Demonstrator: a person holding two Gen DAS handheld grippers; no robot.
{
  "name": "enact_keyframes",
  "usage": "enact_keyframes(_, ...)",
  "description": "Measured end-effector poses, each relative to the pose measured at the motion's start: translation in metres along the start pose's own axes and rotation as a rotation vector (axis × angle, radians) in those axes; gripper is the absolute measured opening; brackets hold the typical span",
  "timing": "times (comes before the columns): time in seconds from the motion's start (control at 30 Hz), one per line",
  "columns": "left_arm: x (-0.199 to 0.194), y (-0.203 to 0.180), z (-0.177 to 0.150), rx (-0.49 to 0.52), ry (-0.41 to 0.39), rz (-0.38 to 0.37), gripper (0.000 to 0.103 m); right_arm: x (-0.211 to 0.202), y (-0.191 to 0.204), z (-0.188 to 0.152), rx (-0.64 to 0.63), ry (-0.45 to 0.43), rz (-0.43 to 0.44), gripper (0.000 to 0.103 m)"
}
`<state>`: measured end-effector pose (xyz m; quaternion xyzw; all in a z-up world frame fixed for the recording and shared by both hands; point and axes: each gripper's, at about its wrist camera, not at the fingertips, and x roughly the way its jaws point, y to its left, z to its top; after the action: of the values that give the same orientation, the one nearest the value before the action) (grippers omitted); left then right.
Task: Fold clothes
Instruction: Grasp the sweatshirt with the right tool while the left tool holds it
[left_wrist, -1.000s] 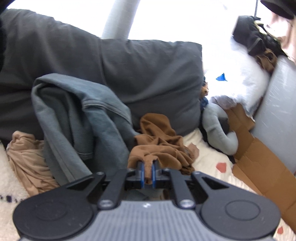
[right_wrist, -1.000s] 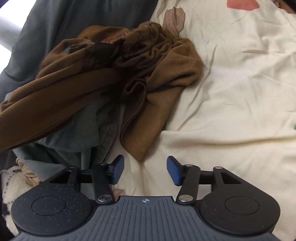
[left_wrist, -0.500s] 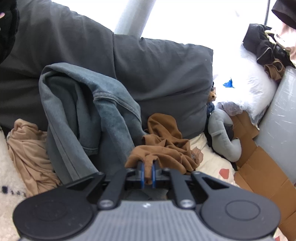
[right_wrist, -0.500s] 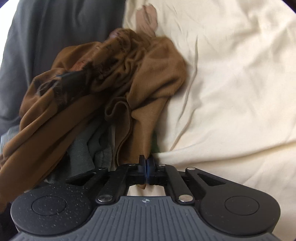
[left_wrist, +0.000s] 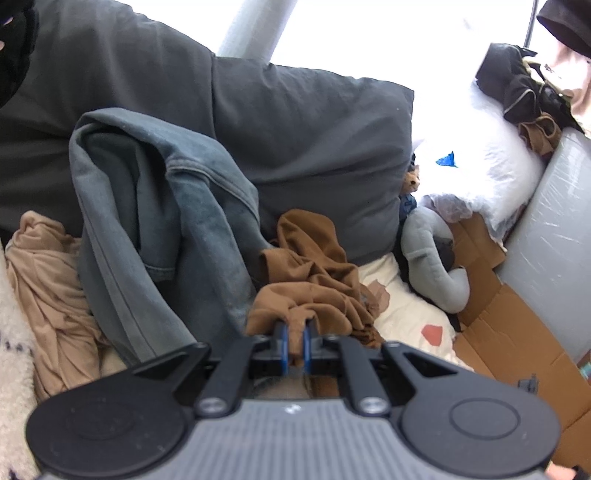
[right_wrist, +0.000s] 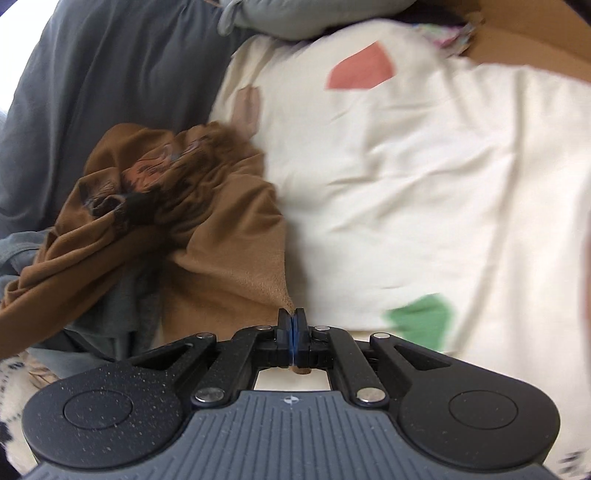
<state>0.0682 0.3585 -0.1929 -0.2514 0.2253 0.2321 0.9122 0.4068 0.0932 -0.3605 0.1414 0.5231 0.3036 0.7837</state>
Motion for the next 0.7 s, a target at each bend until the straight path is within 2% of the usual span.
enact_keyframes(0.3,-0.013,-0.015,-0.001,0.037,0.005,-0.021,0.008,-0.064,-0.048,0.020,-0.101,-0.048,-0.187,0.000)
enact_keyframes(0.63,-0.025,-0.034,-0.010,0.065,0.072,-0.069,0.008,-0.134,-0.109,0.051,-0.158,-0.093,-0.361,0.000)
enact_keyframes(0.7,-0.026,-0.037,-0.017,0.069,0.105,-0.082,0.008,-0.150,-0.124,0.052,-0.159,-0.103,-0.393,0.000)
